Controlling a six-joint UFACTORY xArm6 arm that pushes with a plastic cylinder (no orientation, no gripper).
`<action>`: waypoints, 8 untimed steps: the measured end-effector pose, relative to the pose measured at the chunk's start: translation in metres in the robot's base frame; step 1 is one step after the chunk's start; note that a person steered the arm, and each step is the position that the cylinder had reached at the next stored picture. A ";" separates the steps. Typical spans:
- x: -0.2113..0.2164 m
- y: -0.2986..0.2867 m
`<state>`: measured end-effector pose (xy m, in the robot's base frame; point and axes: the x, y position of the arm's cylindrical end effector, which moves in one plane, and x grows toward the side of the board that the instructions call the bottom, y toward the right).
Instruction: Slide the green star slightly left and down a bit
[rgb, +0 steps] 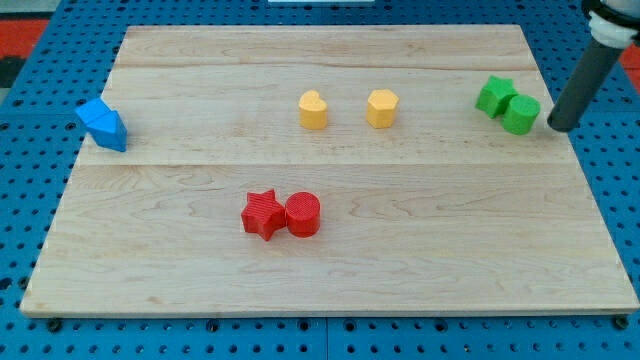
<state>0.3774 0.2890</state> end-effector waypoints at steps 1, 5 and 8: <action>-0.012 0.000; -0.058 -0.063; -0.053 -0.123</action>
